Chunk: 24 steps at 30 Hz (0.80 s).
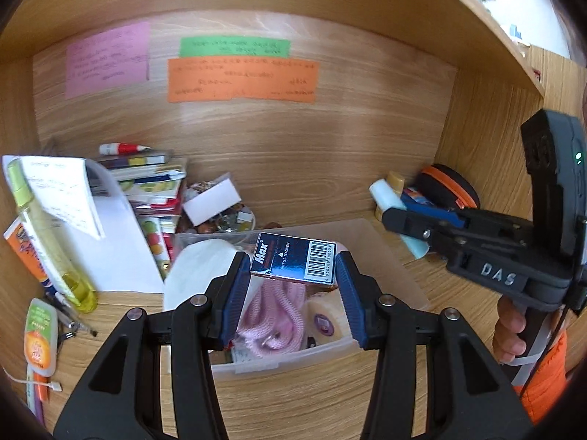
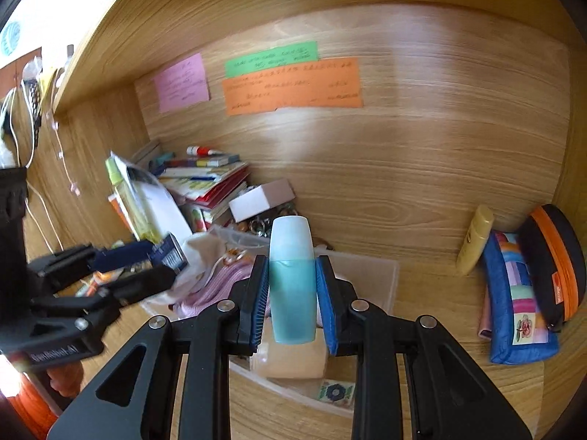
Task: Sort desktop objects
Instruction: 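Carry the blue card box with left tool over the box while right tool carries the tube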
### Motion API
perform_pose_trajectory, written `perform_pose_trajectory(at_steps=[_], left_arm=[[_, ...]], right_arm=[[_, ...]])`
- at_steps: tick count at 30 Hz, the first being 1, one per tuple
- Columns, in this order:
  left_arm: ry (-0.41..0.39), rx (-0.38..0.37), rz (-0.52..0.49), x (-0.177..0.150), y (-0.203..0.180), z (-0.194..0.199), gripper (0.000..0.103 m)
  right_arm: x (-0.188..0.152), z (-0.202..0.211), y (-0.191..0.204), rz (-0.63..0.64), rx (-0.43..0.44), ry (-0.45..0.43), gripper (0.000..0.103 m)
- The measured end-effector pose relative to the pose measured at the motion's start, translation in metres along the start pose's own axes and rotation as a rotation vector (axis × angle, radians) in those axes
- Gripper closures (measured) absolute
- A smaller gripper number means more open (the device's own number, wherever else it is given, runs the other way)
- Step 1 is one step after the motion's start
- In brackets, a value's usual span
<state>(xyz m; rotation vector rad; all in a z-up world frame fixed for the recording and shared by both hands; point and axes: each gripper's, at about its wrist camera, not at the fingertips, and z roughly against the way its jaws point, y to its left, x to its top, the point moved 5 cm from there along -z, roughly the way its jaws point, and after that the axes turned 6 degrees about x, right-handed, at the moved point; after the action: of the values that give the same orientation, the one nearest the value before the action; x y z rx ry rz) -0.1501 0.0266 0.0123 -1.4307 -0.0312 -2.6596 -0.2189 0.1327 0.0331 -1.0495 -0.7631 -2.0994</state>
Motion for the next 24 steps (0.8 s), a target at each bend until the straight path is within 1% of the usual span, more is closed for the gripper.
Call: perform_pose_trajectory(at_steps=[4,6,9,13,16,18,24], left_arm=[[0.027,-0.014,-0.001,0.002,-0.007,-0.015,0.055],[0.049,-0.027,-0.005,0.001,-0.012,-0.024,0.055],[0.081,-0.017,-0.034,-0.001,-0.021,-0.042,0.055],[0.116,-0.025,-0.03,-0.004,-0.026,-0.063,0.055],[0.126,-0.009,-0.04,-0.007,-0.028,-0.075,0.055],[0.129,-0.001,-0.05,-0.011,-0.029,-0.082,0.055],[0.1,0.051,-0.115,-0.023,-0.033,-0.09,0.055]], right_arm=[[-0.002,-0.002,-0.01,0.0,-0.03,-0.005,0.08],[-0.006,-0.007,-0.014,-0.001,-0.035,0.01,0.08],[-0.015,-0.016,-0.021,0.001,-0.042,0.041,0.08],[-0.022,-0.024,-0.03,-0.023,-0.03,0.072,0.08],[-0.028,-0.034,-0.038,-0.044,-0.032,0.11,0.08],[-0.031,-0.038,-0.041,-0.043,-0.054,0.122,0.08],[-0.041,-0.051,-0.047,-0.048,-0.088,0.166,0.08]])
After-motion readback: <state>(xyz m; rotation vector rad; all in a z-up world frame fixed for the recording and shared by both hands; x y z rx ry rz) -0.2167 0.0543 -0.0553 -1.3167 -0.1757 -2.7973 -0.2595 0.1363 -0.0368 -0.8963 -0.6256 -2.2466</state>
